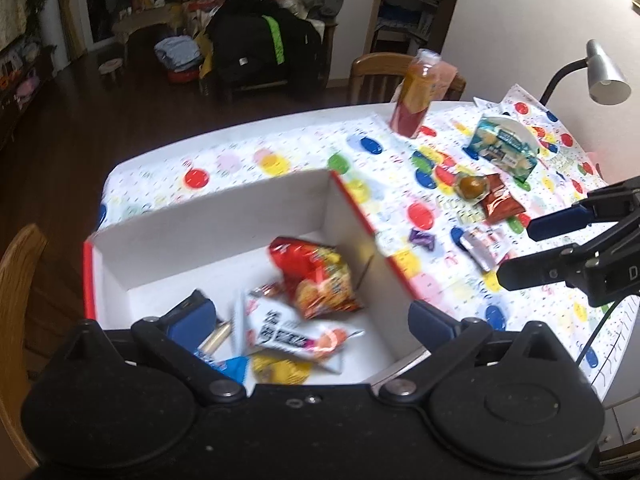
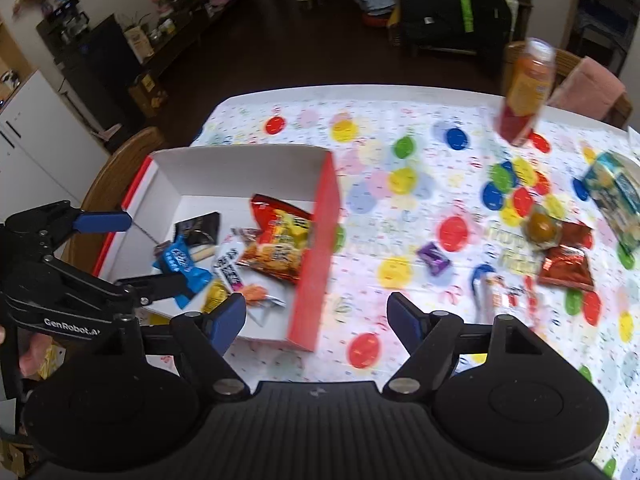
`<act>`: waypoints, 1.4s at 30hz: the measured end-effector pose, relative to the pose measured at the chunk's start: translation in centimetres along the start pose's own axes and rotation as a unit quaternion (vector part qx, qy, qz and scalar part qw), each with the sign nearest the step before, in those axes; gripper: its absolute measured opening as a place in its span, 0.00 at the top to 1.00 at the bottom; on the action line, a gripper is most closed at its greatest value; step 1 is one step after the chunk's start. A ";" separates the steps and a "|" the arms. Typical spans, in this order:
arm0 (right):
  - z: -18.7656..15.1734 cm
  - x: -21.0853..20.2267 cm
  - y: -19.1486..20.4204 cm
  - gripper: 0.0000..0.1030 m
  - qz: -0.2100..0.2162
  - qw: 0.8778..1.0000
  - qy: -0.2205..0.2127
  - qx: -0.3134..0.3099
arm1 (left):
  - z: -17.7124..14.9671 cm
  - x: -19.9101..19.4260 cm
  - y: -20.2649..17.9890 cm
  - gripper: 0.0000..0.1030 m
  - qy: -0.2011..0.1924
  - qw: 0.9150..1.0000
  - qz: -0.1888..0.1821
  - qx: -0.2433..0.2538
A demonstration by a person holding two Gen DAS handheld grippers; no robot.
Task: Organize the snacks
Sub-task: 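Move both tools out of the box back toward the remaining snacks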
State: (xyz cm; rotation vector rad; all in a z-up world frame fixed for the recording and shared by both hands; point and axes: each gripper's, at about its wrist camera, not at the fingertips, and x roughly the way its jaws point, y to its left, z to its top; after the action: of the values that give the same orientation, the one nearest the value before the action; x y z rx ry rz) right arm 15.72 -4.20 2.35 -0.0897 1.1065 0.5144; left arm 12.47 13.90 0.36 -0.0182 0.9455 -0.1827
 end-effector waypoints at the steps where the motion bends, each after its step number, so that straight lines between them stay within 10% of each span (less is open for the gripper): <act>1: -0.2 -0.4 -0.7 0.25 -0.002 1.000 -0.002 0.004 | 0.2 0.0 -0.6 0.01 -0.002 1.000 -0.001 0.002; 24: -1.4 -2.8 -18.6 0.22 -0.043 0.996 -0.007 0.080 | 4.7 5.7 -15.1 0.01 -0.001 0.999 -0.025 0.026; 42: 0.7 3.0 -29.9 0.22 -0.073 0.990 0.045 0.116 | 6.7 15.5 -22.3 0.02 0.077 0.997 -0.016 0.022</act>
State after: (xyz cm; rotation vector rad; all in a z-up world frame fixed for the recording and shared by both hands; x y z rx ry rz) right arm 30.47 -29.25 -5.37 0.0110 1.2311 0.2504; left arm 23.42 -11.00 -6.03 0.0215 1.0951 -0.2359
